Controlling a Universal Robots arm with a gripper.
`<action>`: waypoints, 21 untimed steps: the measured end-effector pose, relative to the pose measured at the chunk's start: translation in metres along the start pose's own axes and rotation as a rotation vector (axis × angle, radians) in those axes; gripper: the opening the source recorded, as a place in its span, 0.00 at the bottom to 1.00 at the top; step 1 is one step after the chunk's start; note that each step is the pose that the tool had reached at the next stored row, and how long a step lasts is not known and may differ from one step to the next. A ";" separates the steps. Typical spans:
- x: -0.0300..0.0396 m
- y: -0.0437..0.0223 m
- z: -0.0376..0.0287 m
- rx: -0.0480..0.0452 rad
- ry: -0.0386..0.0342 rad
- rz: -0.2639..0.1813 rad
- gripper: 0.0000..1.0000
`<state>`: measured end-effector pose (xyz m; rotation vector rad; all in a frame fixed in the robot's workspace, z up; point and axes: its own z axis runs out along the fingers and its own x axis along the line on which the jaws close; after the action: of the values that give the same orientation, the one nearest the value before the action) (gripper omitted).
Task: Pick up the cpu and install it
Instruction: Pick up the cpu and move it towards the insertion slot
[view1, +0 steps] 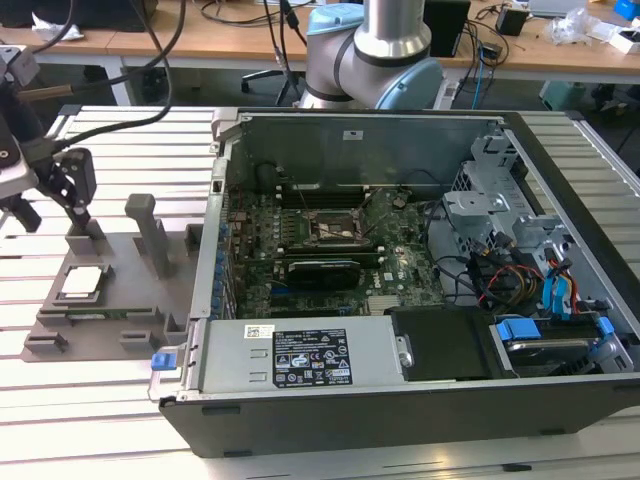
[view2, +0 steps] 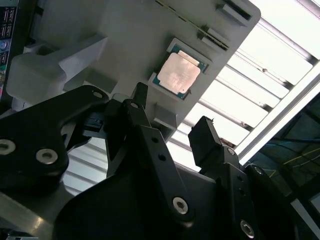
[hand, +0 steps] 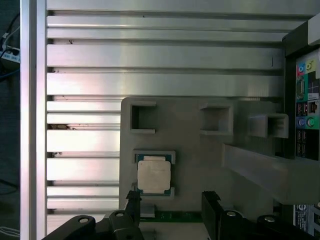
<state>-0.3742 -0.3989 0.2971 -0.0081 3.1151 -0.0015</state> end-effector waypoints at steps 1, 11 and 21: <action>0.0000 0.0000 0.0008 0.0000 0.0000 0.000 0.61; 0.0003 0.0000 0.0108 0.0000 0.0000 0.000 0.61; 0.0005 0.0000 0.0200 0.0000 0.0000 0.000 0.61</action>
<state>-0.3742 -0.3988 0.2770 -0.0081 3.1150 -0.0015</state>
